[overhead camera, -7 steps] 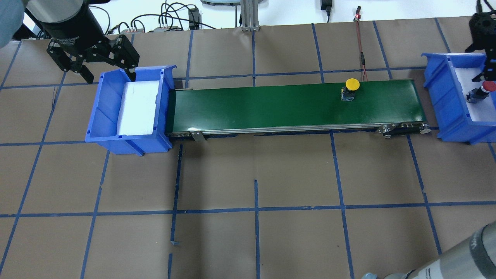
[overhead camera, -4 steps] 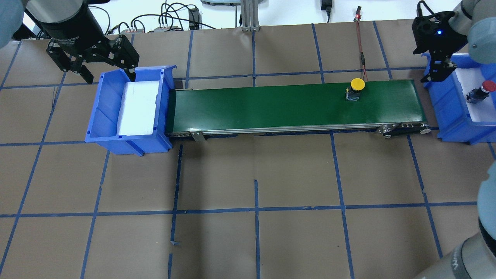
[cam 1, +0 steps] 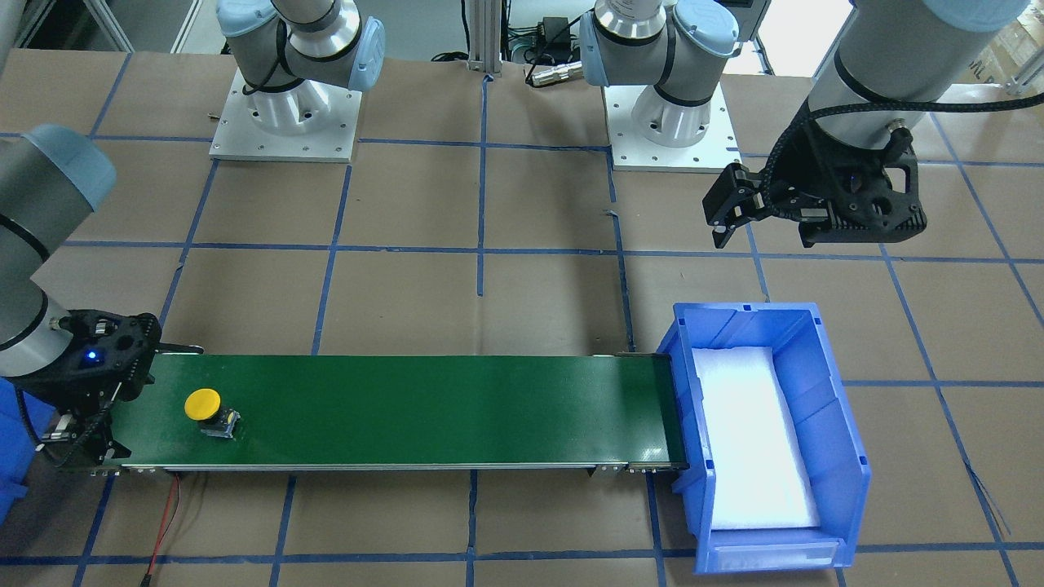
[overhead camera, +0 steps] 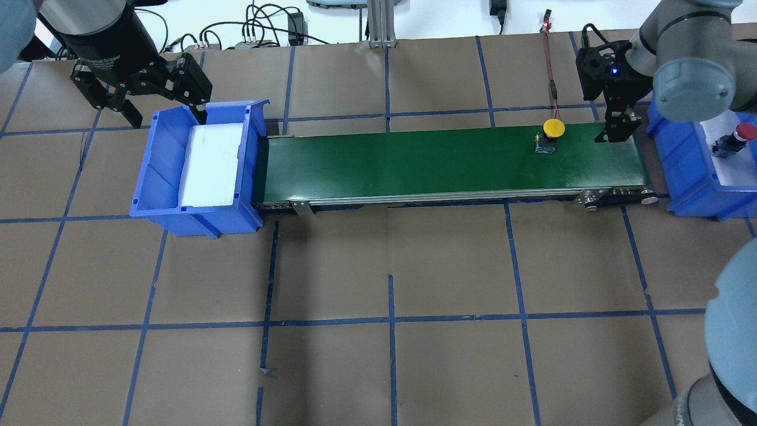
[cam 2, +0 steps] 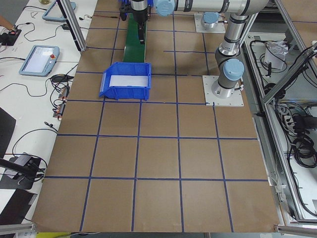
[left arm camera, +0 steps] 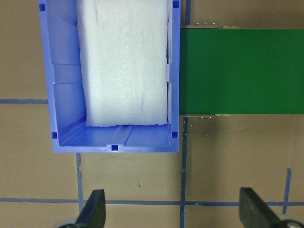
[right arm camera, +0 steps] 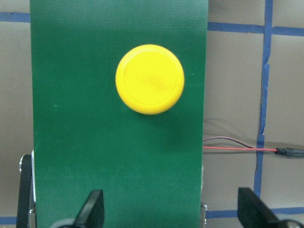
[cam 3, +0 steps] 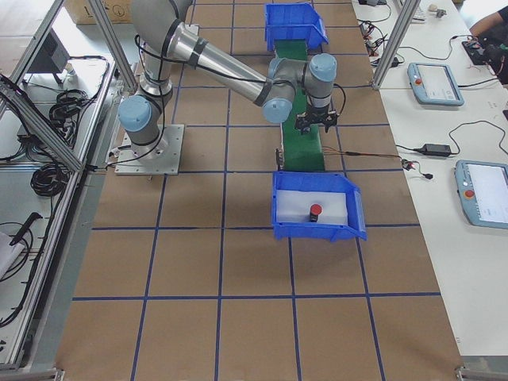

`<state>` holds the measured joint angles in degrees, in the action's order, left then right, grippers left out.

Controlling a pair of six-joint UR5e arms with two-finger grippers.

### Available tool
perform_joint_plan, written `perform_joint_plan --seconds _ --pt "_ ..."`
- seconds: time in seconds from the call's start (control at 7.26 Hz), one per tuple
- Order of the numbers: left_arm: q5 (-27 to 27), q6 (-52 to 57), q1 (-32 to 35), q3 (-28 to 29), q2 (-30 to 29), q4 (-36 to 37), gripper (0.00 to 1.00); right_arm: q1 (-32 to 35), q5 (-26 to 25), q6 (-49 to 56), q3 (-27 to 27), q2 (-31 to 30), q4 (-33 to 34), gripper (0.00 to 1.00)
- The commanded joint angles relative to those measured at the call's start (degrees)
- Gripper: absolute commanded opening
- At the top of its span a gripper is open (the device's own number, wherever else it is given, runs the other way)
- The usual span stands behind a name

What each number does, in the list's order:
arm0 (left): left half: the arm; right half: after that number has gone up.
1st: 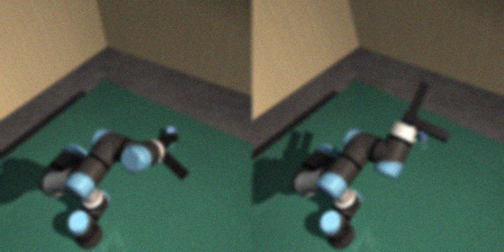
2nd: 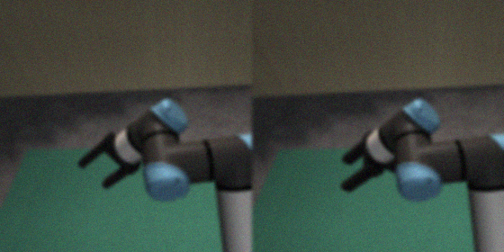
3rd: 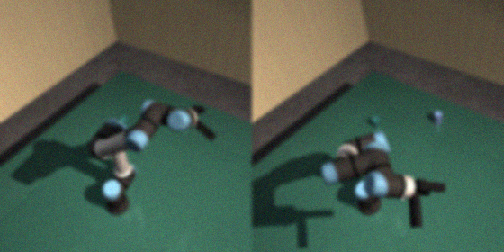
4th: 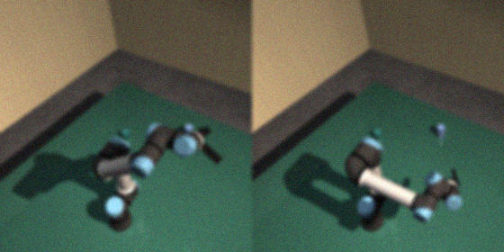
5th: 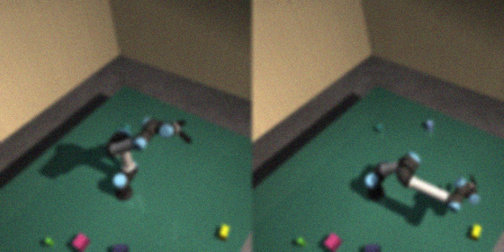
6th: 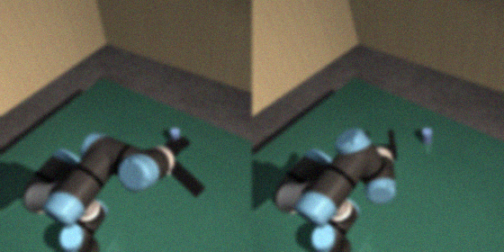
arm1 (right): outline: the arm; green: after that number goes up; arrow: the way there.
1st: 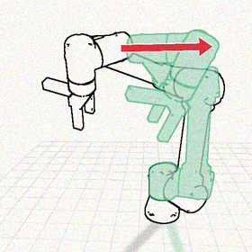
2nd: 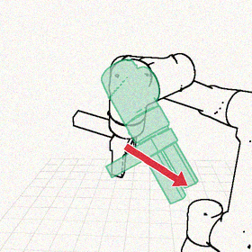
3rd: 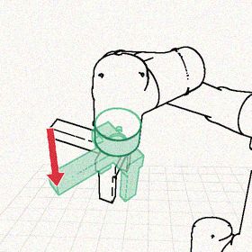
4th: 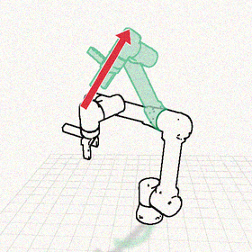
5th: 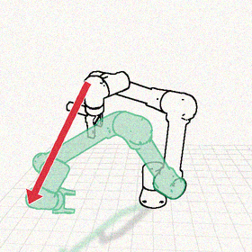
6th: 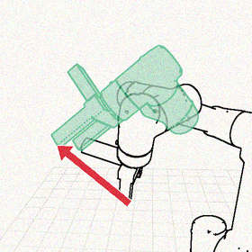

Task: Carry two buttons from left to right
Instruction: 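Return the right gripper to the belt and grasp the yellow button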

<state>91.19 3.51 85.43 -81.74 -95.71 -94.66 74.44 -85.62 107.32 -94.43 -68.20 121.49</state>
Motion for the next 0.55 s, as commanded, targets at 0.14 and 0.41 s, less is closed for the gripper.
perform_joint_plan --seconds 0.14,0.41 --pt "0.0 0.1 0.0 0.0 0.0 0.0 1.00 0.4 0.1 0.2 -1.6 0.0 0.5 1.00" --pt "-0.1 0.1 -0.1 0.0 0.0 0.0 1.00 0.5 0.0 0.0 -2.0 0.2 0.4 1.00"
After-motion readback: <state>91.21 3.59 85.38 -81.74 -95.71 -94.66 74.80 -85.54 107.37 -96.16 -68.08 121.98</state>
